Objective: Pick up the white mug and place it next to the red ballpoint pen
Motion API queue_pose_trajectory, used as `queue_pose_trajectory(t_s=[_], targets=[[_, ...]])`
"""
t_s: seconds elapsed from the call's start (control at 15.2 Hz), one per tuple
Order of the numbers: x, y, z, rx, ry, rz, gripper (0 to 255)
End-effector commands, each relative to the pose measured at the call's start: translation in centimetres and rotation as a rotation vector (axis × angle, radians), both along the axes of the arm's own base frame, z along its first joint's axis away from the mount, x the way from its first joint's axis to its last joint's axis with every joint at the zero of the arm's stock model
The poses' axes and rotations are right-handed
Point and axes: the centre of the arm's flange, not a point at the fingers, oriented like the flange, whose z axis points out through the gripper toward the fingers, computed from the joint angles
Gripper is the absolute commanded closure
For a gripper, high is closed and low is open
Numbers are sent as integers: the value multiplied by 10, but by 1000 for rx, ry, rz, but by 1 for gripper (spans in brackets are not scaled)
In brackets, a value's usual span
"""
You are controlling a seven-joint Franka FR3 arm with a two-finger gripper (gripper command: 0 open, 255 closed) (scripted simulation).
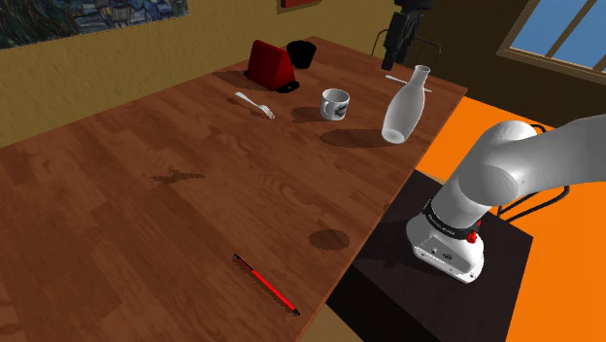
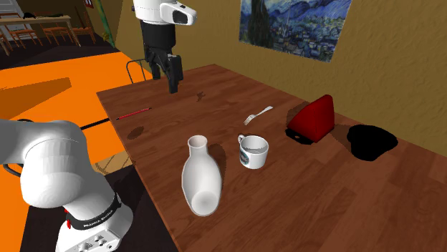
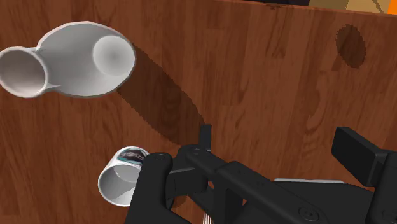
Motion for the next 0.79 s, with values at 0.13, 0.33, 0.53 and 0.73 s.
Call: queue_pose_trajectory(t_s=[0.13, 0.33, 0.53, 0.73], targets=[[17, -12, -15, -5, 0, -6, 0], [43, -30, -39, -13, 1, -15, 0], [68, -49, -62, -21, 2, -24, 0], [93, -68, -84, -29, 3, -33, 0]])
